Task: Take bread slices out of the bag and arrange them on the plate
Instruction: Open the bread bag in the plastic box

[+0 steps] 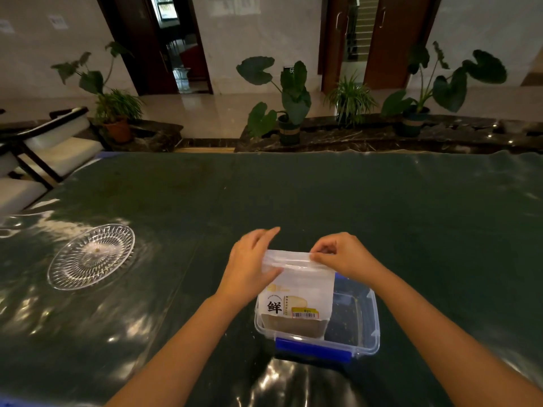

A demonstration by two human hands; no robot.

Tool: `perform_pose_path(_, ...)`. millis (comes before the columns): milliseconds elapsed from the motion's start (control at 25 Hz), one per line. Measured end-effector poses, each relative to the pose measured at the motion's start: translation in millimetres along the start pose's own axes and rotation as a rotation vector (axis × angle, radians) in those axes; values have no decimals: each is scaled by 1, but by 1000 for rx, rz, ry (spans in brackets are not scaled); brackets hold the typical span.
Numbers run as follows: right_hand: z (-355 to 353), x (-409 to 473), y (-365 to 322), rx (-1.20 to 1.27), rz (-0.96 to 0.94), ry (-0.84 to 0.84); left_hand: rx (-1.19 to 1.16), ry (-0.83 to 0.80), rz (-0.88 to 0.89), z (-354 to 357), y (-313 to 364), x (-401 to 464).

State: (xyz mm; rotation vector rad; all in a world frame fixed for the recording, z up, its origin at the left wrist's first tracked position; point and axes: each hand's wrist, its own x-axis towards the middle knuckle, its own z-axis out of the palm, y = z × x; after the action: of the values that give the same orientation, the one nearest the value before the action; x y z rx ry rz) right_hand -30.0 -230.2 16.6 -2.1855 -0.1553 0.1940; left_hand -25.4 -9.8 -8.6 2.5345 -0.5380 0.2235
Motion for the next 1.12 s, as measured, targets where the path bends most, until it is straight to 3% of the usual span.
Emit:
perform_pose_path(80,-1,4,-2,-8,-2,12,296,148,296,9,3,-9)
perform_pose_path(160,-2,5,-2,-3,-2,2,373,200,431,12,8,-13)
perform_pose_path(320,-7,7,-4,-25,15,-10,292,222,462,4,14,-16)
perform_pose_path(480,-18,16,-5,-113,-15,49,121,98,514,-11,20,-36)
perform_pose_path(760,-34,37,-3,-321,-55,63,120,-39,504,-22,27,-91)
perform_pose_path(960,-26,37,-12,-343,-41,56,76,-42,413,-24,35,-88)
perform_pose_path(1120,-25,10,-39,-372,-369,68,43,-50,385,-23,37,-80)
